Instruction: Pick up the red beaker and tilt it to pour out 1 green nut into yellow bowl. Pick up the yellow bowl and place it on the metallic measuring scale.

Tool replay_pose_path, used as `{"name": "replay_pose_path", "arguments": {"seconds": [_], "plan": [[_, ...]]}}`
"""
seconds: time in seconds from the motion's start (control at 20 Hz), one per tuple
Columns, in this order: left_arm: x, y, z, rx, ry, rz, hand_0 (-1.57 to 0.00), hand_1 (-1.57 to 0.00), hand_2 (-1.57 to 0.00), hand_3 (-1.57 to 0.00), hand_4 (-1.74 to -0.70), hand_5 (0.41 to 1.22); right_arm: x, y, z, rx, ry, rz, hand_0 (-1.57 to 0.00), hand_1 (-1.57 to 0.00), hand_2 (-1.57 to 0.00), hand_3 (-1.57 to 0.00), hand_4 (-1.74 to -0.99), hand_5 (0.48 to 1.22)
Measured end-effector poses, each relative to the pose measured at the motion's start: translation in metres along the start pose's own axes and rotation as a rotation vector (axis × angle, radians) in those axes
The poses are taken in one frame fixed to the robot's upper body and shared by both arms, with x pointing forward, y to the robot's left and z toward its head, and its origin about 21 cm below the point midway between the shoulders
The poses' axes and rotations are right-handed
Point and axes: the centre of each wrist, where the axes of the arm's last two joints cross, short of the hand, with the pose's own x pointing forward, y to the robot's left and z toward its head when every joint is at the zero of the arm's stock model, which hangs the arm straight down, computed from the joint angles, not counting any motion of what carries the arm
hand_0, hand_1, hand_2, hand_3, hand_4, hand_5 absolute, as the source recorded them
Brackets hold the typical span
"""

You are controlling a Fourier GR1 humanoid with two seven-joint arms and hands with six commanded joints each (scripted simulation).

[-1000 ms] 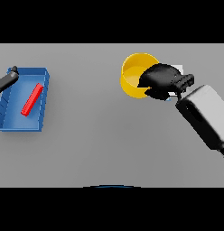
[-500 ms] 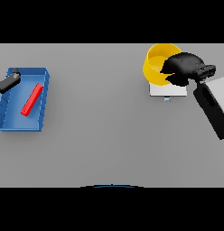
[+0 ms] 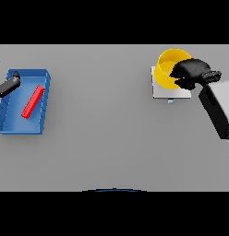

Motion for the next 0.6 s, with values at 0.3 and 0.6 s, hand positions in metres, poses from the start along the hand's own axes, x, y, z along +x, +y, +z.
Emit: {"name": "replay_pose_path", "arguments": {"seconds": [0.3, 0.6], "plan": [[0.01, 0.004, -0.002, -0.006, -0.014, 0.013, 0.0, 0.0, 0.0, 0.0, -0.81, 0.734, -0.006, 0.009, -0.009, 0.003, 0.034, -0.017, -1.55, -1.42, -1.57, -1.48, -1.721, 1.221], [0.006, -0.002, -0.007, -0.012, 0.0, 0.008, 0.0, 0.0, 0.0, 0.0, -0.81, 0.744, -0.007, 0.011, -0.015, 0.04, 0.056, -0.073, -0.98, -0.87, -0.95, -0.76, -1.504, 0.983]]}}
